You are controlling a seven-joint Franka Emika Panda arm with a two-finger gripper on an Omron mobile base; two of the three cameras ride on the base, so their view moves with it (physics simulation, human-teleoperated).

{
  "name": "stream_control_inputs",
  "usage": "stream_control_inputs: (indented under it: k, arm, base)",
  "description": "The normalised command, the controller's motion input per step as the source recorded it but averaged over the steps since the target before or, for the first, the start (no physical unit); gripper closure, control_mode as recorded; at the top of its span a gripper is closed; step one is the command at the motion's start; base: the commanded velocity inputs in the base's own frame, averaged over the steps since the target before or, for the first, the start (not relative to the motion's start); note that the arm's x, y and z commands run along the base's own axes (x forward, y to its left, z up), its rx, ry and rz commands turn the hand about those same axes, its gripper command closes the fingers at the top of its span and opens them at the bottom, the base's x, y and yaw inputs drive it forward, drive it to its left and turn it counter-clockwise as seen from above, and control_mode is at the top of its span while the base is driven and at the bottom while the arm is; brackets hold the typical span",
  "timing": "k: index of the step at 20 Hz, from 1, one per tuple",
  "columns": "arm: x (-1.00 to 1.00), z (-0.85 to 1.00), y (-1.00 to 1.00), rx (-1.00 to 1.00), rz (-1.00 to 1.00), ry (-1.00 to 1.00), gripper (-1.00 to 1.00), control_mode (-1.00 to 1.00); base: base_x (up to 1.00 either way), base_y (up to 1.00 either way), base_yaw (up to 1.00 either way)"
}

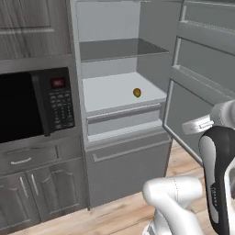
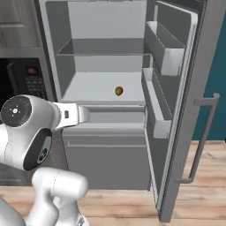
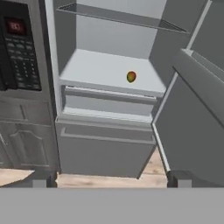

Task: Retrieve the tangerine and mango from the fridge and place them into the bowl on the dining table.

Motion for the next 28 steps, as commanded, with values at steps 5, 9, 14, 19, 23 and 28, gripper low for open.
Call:
stream_control_inputs:
  k: [5,9,14,19,23,28]
  arm:
    - [0.00,0.00,0.00,0.00,0.00,0.00,-1.00,1.00]
    - [0.00,0.00,0.00,0.00,0.00,0.00,-1.00,1.00]
    - [0.00,0.00,0.00,0.00,0.00,0.00,-1.00,1.00]
    - [0.00,0.00,0.00,0.00,0.00,0.00,-1.00,1.00]
    - [0.00,0.00,0.00,0.00,0.00,0.00,-1.00,1.00]
    - [0.00,0.00,0.00,0.00,0.00,0.00,-1.00,1.00]
  base:
    - [0.49,-0.04,-0.17]
    - [0.56,-0.02,-0.14]
    - [0.68,0.10,-0.16]
    - [0.67,0.00,-0.13]
    - [0.55,0.00,-0.09]
    - [0.45,0.00,-0.07]
